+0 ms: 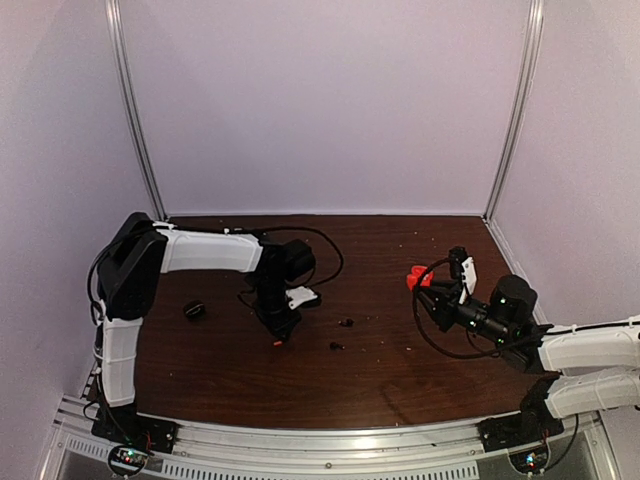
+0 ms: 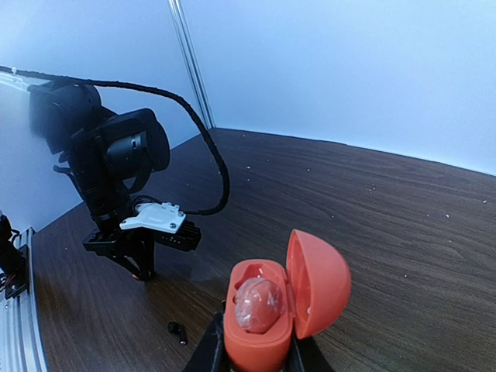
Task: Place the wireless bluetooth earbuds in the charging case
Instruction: Pick up the left earbud from the center of the board, then insert the left earbud into the left side groove of the charging case.
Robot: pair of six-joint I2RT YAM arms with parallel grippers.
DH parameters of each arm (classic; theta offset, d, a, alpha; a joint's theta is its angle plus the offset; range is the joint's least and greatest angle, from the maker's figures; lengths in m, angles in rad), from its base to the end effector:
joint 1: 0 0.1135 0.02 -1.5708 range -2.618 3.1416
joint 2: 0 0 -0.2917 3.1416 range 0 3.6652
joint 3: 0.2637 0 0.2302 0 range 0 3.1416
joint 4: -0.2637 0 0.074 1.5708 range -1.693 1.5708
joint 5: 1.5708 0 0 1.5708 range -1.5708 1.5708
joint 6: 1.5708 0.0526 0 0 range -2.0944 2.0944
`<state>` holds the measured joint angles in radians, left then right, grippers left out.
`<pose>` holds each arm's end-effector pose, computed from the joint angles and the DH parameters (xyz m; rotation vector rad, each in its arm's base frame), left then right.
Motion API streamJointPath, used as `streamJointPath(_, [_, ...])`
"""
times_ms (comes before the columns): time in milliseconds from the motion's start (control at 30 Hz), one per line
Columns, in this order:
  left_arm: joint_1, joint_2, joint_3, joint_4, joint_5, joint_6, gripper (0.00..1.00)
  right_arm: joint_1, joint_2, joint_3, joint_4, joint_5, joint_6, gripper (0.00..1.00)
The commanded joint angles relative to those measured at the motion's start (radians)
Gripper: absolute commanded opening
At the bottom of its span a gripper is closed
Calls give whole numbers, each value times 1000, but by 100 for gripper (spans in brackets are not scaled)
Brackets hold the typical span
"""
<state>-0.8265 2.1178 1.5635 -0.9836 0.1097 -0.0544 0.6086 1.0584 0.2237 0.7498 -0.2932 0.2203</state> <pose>0.2643 -0.2955 0.1705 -1.1772 -2.8889 0.1768 0.1510 0.1237 0.2328 -0.5577 1.6338 0.8639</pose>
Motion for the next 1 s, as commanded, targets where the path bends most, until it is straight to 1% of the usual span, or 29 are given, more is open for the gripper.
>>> streamJointPath(0, [0, -105, -22, 116, 11, 2, 9, -6, -17, 28, 18, -47, -18, 7])
streamJointPath(167, [15, -269, -82, 317, 58, 5, 8, -2, -8, 28, 79, -131, -33, 6])
streamJointPath(300, [14, -423, -169, 532, 106, 2, 7, 12, -8, 34, 133, -184, -61, 6])
streamJointPath(433, [7, -594, -315, 870, 216, -15, 7, 26, -9, 40, 202, -218, -91, 6])
streamJointPath(500, [-11, -670, -382, 1013, 243, -17, 7, 37, -7, 46, 233, -228, -109, 6])
streamJointPath(600, [-43, -714, -437, 1165, 250, -15, 7, 55, 5, 74, 249, -226, -138, 4])
streamJointPath(767, [-109, -722, -476, 1362, 247, -16, 7, 96, 55, 130, 267, -219, -170, 4])
streamJointPath(967, [-169, -659, -454, 1492, 230, -15, 7, 176, 104, 171, 312, -212, -205, 4])
